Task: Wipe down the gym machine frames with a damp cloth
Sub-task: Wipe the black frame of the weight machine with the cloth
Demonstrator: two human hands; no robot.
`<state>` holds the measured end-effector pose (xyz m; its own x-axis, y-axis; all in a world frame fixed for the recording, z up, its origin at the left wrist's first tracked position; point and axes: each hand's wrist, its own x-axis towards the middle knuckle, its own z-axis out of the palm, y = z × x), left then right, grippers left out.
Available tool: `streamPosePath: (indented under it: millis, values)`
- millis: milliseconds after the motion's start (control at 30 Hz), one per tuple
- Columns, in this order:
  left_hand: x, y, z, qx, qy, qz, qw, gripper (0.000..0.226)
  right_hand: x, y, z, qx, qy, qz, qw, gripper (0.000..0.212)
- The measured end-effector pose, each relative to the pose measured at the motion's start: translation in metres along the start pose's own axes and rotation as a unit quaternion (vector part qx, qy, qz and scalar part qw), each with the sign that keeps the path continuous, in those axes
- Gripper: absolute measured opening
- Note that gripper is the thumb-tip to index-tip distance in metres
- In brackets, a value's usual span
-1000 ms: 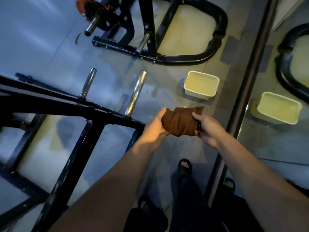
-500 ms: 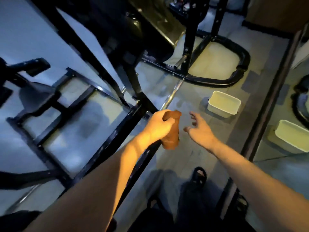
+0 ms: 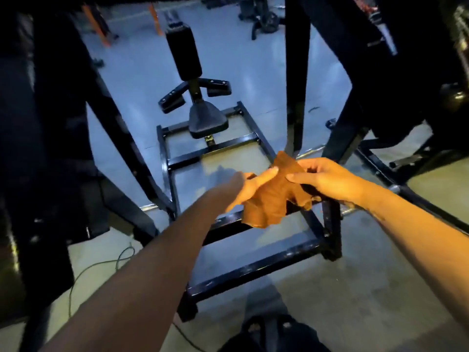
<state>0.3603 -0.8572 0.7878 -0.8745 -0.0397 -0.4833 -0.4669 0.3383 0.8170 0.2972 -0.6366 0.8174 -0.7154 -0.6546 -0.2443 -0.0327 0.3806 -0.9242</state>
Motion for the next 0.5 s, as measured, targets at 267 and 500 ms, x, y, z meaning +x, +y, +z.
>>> streamPosePath:
  millis: [267,500]
  values:
    - [-0.047,-0.029,-0.035,-0.389,0.068,-0.010,0.919,0.047,0.044,-0.029,0.021,0.115,-0.005,0.013,0.993,0.021]
    - [-0.068,-0.035,-0.028,-0.519,0.105,0.056,0.846,0.044,0.054,-0.050,0.037,0.258,-0.096,0.038,0.961,0.032]
